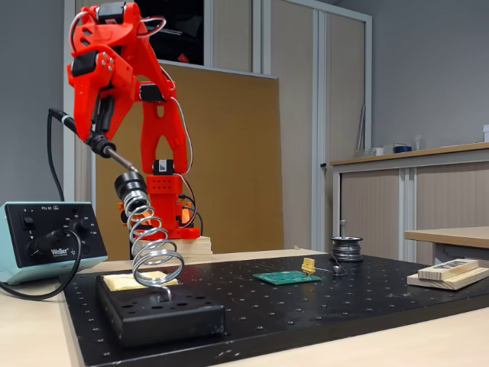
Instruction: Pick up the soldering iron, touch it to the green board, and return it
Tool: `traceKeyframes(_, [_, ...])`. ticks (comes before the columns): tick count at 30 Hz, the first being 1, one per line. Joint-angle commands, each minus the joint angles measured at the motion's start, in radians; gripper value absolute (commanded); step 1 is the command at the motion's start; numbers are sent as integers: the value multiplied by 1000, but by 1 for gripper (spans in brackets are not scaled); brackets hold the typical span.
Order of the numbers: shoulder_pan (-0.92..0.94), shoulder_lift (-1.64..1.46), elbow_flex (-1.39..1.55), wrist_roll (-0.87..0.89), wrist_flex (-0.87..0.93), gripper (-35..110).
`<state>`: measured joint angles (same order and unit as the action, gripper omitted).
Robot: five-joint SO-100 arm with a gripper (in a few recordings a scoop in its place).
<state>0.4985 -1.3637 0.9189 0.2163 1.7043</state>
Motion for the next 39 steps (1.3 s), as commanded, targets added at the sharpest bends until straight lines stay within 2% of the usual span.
traceKeyframes(1, [28, -9, -58, 9, 14, 0])
traceKeyframes(22, [-20, 129, -112, 25, -32, 0])
traceKeyframes(30, [-120, 279, -314, 74, 5, 0])
traceKeyframes(39, [-282, 296, -353, 209, 43, 0])
